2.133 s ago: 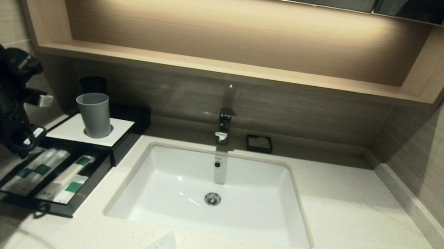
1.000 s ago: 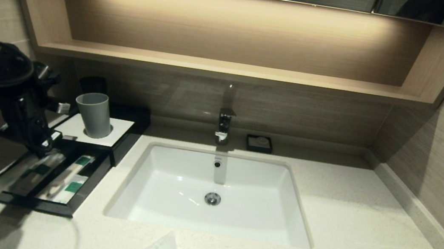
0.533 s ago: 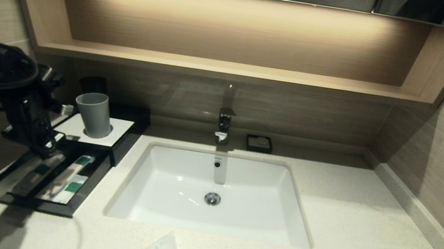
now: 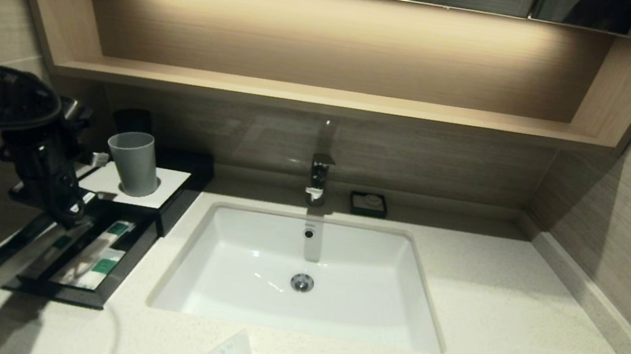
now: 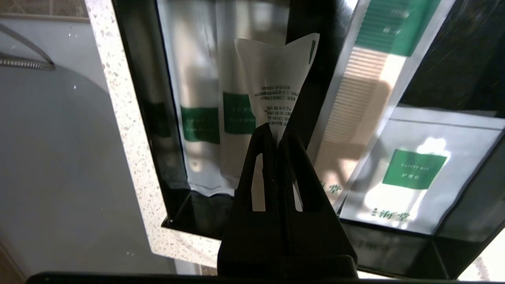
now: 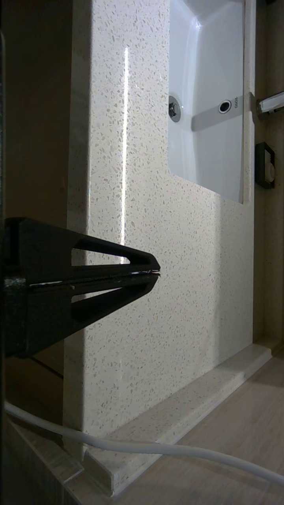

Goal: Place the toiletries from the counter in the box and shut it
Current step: Place the bathroom toiletry into the drawer

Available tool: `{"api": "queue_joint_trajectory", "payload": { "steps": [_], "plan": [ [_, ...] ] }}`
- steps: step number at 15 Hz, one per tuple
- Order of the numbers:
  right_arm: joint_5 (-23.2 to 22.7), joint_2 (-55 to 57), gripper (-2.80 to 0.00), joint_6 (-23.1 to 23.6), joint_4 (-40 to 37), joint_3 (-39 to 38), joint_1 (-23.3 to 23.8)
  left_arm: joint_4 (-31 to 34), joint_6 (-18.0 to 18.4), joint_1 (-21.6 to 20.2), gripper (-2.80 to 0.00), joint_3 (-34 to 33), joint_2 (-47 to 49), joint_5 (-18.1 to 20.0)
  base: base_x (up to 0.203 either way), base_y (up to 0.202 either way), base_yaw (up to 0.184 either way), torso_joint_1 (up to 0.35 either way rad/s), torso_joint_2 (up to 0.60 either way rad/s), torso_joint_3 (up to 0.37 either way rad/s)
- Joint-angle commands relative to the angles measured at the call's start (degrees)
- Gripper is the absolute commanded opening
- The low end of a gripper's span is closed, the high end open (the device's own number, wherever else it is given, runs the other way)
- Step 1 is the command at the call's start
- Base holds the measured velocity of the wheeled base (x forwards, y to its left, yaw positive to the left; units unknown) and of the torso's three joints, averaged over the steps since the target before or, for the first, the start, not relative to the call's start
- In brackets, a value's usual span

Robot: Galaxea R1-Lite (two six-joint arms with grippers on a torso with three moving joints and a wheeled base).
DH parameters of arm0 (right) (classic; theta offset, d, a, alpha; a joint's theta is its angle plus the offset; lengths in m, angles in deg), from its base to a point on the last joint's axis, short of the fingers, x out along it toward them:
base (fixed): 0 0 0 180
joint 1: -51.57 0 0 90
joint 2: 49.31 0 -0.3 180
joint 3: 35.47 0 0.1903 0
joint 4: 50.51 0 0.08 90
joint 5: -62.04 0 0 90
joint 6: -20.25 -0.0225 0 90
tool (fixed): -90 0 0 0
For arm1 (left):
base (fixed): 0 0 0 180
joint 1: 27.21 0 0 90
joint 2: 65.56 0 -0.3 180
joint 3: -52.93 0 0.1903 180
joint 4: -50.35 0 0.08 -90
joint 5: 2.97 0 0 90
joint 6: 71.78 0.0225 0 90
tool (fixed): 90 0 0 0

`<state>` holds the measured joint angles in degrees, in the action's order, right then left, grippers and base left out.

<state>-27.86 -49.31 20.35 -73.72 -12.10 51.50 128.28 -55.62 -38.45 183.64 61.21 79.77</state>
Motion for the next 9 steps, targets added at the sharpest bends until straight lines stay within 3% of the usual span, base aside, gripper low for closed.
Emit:
{"api": "queue_joint_trajectory", "payload": {
  "steps": [1,9],
  "plan": [
    [-0.01,-0.09,-2.80,-0.04,0.02,-0.01,-0.01,-0.98,0.19,-0.01,-2.80,-0.04,0.50,0.23,0.000,0.000,0.000,0.000,0.00,0.000],
    [-0.01,-0.09,-2.80,-0.01,0.02,-0.09,-0.01,-5.03,1.11,0.52,-2.80,-0.04,1.90,0.23,0.000,0.000,0.000,0.000,0.00,0.000]
  ]
}}
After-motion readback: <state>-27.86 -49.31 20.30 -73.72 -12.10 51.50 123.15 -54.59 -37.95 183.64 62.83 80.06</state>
